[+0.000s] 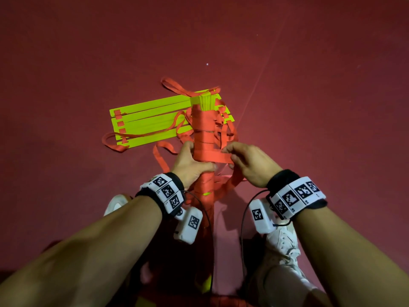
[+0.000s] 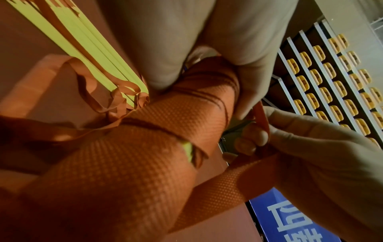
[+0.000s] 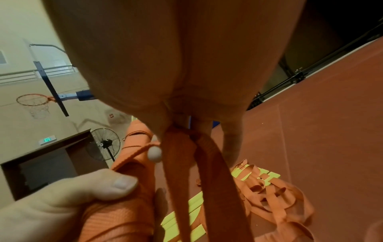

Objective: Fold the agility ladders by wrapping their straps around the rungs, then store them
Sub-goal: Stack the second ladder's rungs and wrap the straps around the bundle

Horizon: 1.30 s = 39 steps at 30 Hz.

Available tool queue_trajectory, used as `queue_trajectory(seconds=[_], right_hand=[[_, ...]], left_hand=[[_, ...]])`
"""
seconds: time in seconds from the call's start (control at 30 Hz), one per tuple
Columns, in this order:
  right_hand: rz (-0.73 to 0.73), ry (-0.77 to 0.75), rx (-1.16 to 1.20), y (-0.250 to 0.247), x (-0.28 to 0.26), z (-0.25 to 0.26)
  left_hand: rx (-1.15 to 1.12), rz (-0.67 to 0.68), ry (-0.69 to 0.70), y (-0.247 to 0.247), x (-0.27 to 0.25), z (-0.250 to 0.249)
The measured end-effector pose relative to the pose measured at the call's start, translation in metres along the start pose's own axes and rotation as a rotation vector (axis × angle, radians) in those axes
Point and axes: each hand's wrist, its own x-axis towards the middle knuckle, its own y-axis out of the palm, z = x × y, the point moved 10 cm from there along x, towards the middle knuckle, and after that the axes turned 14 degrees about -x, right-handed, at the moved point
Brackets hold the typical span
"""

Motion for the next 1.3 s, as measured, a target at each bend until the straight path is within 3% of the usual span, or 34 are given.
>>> queue_trajectory(seconds=[0.27, 0.47, 0.67, 0.87, 1.2, 1.3], right_hand=[[-0.095, 0.076, -0.124, 0.003, -0.001, -0.003], [-0.188, 0.134, 0.073, 0.010, -0.007, 0.002], [-0.160, 0.058, 0.038, 0.018, -0.006, 0.010], [-0.137, 0.111, 0.087, 0.031, -0.004, -0.013], [-0.154, -0.011, 0.078, 0.032, 0.004, 0.008], [-0.180, 0.014, 0.097, 0.034, 0.003, 0.005]], left_hand=[[0.026, 0.153, 0.009, 0.022, -0.007, -0.005], [0.005, 0.183, -0.017, 0.035, -0.011, -0.002], [-0.138, 0.115, -0.089, 0.029, -0.013, -0.005], [-0.319, 0.057, -0.162, 0.014, -0.012, -0.006], [-0.247, 0.012, -0.140, -0.004, -0.003, -0.010], [-0.249, 0.022, -0.140, 0.001, -0.005, -0.009]])
